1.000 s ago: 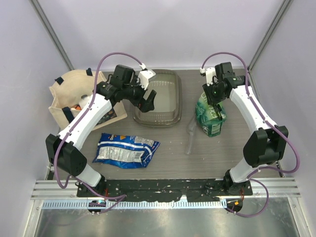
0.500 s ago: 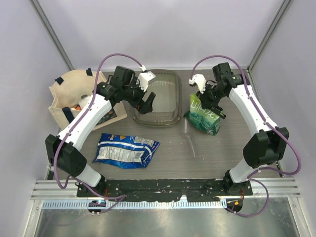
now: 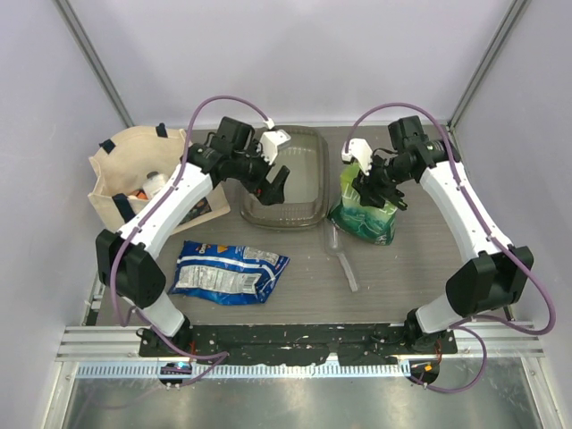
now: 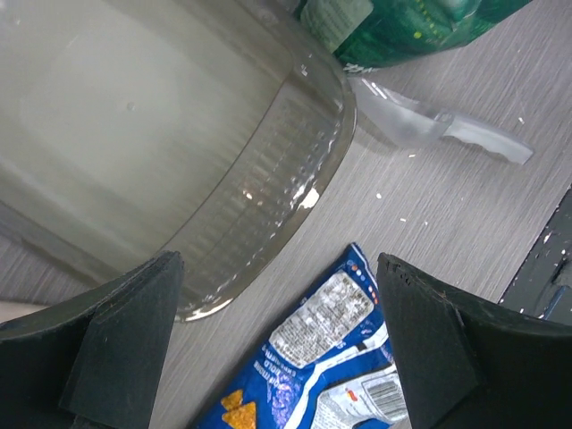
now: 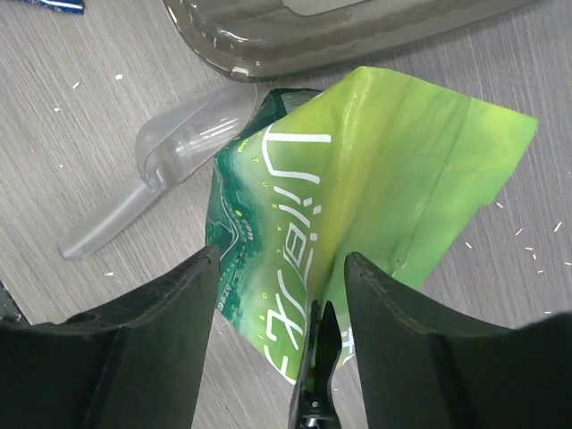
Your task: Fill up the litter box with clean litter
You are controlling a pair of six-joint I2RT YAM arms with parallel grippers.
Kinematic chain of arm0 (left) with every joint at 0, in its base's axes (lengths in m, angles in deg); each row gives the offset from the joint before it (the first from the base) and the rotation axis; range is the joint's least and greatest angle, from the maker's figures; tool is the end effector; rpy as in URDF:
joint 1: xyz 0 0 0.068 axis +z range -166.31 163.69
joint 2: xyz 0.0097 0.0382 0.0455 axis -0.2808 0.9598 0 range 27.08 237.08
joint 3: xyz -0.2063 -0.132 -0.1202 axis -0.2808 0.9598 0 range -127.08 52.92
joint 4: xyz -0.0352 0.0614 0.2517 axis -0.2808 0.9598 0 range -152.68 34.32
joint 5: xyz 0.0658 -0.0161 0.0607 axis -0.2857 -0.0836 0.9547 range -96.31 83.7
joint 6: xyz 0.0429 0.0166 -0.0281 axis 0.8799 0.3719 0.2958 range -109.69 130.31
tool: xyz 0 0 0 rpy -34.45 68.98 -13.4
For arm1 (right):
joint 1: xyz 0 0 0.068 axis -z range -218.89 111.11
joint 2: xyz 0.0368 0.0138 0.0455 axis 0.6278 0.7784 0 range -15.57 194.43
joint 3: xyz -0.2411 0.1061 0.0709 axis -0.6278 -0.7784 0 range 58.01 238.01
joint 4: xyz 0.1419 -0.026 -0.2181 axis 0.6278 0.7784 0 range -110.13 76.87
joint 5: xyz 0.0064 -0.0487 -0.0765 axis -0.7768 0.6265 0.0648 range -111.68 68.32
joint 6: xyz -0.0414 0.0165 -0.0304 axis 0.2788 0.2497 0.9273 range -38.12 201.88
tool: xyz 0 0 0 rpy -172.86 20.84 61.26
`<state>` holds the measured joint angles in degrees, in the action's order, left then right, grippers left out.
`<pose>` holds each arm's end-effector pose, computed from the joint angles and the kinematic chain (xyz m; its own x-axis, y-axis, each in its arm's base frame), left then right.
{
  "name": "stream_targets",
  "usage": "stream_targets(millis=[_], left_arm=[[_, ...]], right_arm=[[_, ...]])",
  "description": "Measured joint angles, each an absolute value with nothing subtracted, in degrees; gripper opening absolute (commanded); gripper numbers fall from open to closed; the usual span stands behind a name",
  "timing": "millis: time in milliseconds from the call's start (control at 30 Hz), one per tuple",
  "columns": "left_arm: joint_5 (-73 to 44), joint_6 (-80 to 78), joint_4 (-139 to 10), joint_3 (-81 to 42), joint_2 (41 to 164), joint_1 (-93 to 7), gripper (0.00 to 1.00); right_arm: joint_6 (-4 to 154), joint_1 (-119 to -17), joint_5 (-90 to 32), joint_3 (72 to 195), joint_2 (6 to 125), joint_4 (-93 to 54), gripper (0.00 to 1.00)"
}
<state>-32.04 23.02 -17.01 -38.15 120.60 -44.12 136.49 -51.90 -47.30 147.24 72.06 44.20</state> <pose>0.3063 -0.1790 0.3475 -0.4935 0.4846 -0.7223 0.8050 0.5688 -0.1684 0.2897 0.0828 0.3496 -0.1787 -0.7958 -0.5786 -0.9355 0.3197 -0.1507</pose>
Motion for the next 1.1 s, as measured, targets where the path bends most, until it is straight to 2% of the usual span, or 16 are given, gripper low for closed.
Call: stream_targets(millis=[133, 367, 567, 700, 1100], left_arm=[[-33.1, 23.0, -17.4, -40.0, 122.3, -45.3, 0.93], [-34.1, 23.0, -17.9, -40.4, 123.4, -46.1, 0.93], [-34.9, 22.9, -18.1, -40.5, 123.7, -46.3, 0.93], [-34.9, 23.0, -18.1, -40.5, 123.7, -46.3, 0.93], [-34.8, 23.0, -18.0, -40.5, 123.7, -46.3, 0.93]], right_arm=[[131.1, -51.9, -47.9, 142.8, 69.1, 38.8, 0.73], [124.5, -50.9, -47.3, 140.4, 65.1, 32.5, 0.75], [122.8, -43.0, -48.4, 140.9, 62.6, 31.9, 0.74], [123.6, -39.2, -48.4, 140.5, 62.4, 32.9, 0.69], [129.1, -39.5, -50.3, 140.0, 61.5, 39.7, 0.55]])
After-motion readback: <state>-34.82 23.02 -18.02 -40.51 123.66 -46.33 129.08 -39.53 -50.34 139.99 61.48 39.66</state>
